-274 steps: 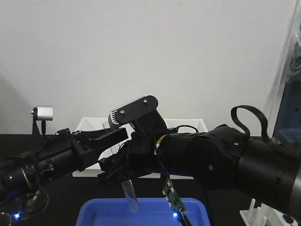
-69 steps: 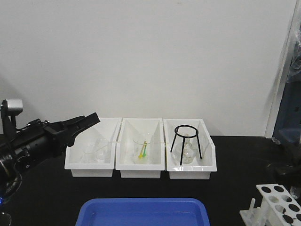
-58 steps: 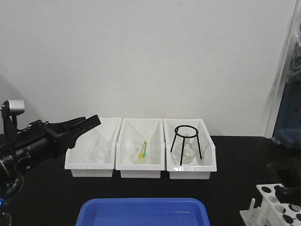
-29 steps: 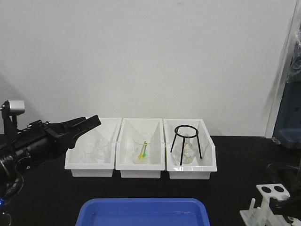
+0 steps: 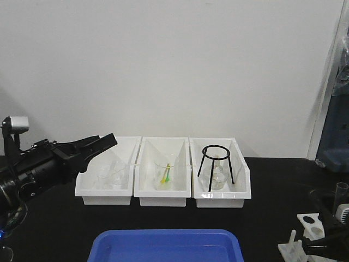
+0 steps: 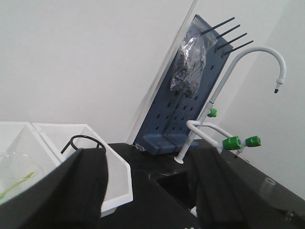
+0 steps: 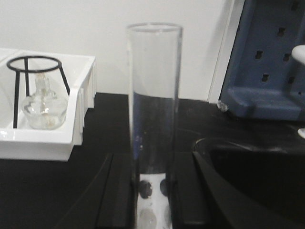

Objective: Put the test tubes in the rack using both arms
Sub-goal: 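Lower the tube into a rack hole and open the right gripper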

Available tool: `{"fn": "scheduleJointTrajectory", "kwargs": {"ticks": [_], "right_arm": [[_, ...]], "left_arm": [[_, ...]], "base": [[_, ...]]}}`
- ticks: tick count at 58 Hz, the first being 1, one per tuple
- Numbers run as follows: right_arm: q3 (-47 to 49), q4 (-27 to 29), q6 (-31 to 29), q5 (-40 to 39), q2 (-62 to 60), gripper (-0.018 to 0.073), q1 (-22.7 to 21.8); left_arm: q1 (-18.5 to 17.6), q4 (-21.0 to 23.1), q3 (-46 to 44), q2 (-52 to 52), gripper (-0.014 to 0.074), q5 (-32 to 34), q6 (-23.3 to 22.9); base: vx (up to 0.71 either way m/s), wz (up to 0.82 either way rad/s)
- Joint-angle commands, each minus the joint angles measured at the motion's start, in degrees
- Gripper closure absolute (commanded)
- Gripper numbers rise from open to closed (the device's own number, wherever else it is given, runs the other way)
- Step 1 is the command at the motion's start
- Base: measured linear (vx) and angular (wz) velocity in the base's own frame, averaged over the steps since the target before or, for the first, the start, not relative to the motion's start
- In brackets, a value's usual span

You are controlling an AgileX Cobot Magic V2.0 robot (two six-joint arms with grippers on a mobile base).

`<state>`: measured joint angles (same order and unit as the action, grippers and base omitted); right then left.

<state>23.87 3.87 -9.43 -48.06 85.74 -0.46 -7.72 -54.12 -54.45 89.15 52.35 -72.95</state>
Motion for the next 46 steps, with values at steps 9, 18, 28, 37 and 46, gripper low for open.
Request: {"fn": "scheduleJointTrajectory", "kwargs": {"ticks": [9,18,28,37,46], "right_arm": [[1.59,-0.49,1.56,-9.48,3.23,0.0566,-0.32],[1.59,-0.49,2.15,-12.36,6.66,0.0566,-0.32],[1.59,-0.55,2.15,-13.63,8.33,0.0566,-0.32],[1.59,-0.55,2.15,-15.23,8.33,0.0566,-0.32],[1.55,-0.55,2.15,-17.55,8.33,0.0566,-0.32]], "left_arm": [[-0.01,2.84,-2.01,-2.06,0.0081,2.5,0.64],[-0.01,2.84,-2.01,-2.06,0.0081,1.96,0.64],[-0.01,2.84,-2.01,-2.06,0.0081,1.67,0.64],[-0.01,2.84,-2.01,-2.06,0.0081,1.67,0.64],[-0.01,2.84,-2.01,-2.06,0.0081,0.41,0.64]], "base": [[0.0,0.0],[0.0,0.0],[0.0,0.0],[0.0,0.0],[0.0,0.0]]}}
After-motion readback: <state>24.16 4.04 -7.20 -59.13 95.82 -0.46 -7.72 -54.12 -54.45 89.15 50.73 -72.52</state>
